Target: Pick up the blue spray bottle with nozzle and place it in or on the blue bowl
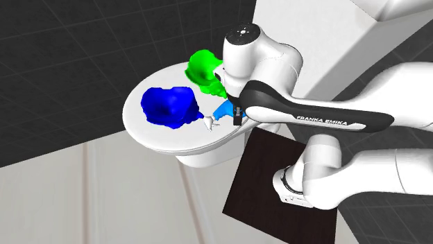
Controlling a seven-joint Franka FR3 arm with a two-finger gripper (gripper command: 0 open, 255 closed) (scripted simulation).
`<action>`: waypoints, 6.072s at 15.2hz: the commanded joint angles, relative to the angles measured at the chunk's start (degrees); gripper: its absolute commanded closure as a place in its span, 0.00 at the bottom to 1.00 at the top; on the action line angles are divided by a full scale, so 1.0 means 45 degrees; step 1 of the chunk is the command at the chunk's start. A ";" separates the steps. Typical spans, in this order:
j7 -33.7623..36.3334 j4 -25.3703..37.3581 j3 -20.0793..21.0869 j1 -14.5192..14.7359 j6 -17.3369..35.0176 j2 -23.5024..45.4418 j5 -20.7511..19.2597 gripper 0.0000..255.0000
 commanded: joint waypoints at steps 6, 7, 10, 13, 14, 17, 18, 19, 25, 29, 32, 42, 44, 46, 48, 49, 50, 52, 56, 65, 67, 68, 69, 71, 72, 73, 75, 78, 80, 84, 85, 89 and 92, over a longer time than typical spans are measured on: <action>-0.5237 0.0534 -0.2027 0.1189 0.2774 0.2287 -0.0443 0.00; -0.5237 0.0395 -0.2057 0.1178 0.2954 0.2328 -0.0459 0.00; -0.5237 -0.0006 -0.2153 0.1154 0.3499 0.2471 -0.0507 0.00; -0.5242 -0.0333 -0.2234 0.1130 0.3976 0.2620 -0.0542 0.00; -0.5245 -0.0333 -0.2225 0.1121 0.3977 0.2621 -0.0538 0.00; -0.5250 -0.0333 -0.2214 0.1108 0.3978 0.2623 -0.0532 0.00; -0.5250 -0.0333 -0.2213 0.1107 0.3978 0.2624 -0.0531 0.00; -0.5251 -0.0333 -0.2213 0.1106 0.3978 0.2624 -0.0531 0.00; -0.5258 -0.0328 -0.2218 0.1105 0.3985 0.2635 -0.0530 1.00; -0.5267 -0.0319 -0.2223 0.1102 0.3977 0.2634 -0.0531 1.00; -0.5258 -0.0205 -0.2181 0.1107 0.3793 0.2567 -0.0516 1.00; -0.5344 0.1222 -0.1922 0.1163 0.2003 0.2199 -0.0362 1.00; -0.5366 0.1534 -0.1875 0.1177 0.1656 0.2165 -0.0329 1.00; -0.5389 0.1857 -0.1831 0.1192 0.1312 0.2143 -0.0296 1.00; -0.5413 0.2188 -0.1789 0.1207 0.0971 0.2133 -0.0262 1.00; -0.5425 0.2357 -0.1769 0.1215 0.0801 0.2132 -0.0245 1.00; -0.5438 0.2529 -0.1749 0.1223 0.0632 0.2135 -0.0228 1.00; -0.5465 0.2879 -0.1712 0.1239 0.0295 0.2148 -0.0195 1.00; -0.5523 0.3608 -0.1644 0.1273 -0.0373 0.2210 -0.0127 1.00; -0.5678 0.5398 -0.1527 0.1353 -0.1863 0.2511 0.0024 1.00; -0.5717 0.5826 -0.1509 0.1371 -0.2194 0.2609 0.0057 1.00; -0.5738 0.6044 -0.1501 0.1381 -0.2359 0.2662 0.0074 1.00; -0.5759 0.6266 -0.1494 0.1390 -0.2526 0.2718 0.0091 1.00; -0.5803 0.6719 -0.1482 0.1408 -0.2859 0.2838 0.0125 1.00; -0.5826 0.6950 -0.1477 0.1417 -0.3026 0.2902 0.0142 1.00; -0.5850 0.7185 -0.1474 0.1426 -0.3194 0.2970 0.0159 1.00; -0.5707 0.7522 -0.1396 0.1522 -0.3183 0.3348 0.0291 1.00; -0.5294 0.8504 -0.1189 0.1790 -0.3108 0.4488 0.0665 1.00; -0.5044 0.9256 -0.1066 0.1951 -0.3109 0.5289 0.0906 1.00; -0.4601 1.1029 -0.0856 0.2223 -0.3260 0.7004 0.1377 1.00; -0.4501 1.1539 -0.0811 0.2279 -0.3334 0.7461 0.1495 1.00; -0.4137 1.3931 -0.0652 0.2441 -0.3821 0.9446 0.1974 1.00; -0.3945 1.5107 -0.0567 0.2485 -0.3999 1.0479 0.2204 1.00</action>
